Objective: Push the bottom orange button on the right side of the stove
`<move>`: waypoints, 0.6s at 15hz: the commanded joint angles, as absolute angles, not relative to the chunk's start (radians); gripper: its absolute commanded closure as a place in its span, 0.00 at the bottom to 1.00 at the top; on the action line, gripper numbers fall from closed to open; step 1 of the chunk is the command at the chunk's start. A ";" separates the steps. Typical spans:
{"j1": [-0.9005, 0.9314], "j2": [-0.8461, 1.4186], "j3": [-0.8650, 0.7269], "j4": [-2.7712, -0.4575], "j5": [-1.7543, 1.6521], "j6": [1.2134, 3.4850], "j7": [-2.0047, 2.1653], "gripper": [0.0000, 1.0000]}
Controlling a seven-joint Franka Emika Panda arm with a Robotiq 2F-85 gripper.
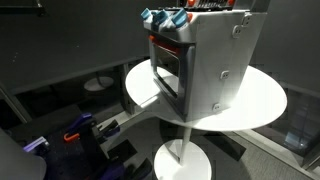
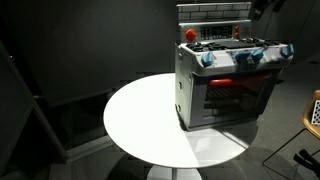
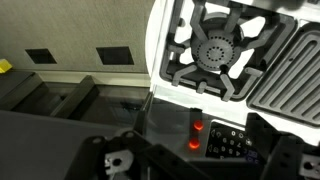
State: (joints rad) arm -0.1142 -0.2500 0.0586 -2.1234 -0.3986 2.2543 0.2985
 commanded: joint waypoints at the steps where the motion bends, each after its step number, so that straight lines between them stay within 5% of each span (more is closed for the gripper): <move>1: -0.121 -0.205 0.047 -2.076 -0.431 2.262 0.327 0.00; 9: -0.115 -0.214 0.044 -2.090 -0.437 2.259 0.325 0.00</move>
State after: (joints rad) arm -0.1171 -0.2185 0.0465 -2.0946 -0.4053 2.2635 0.3015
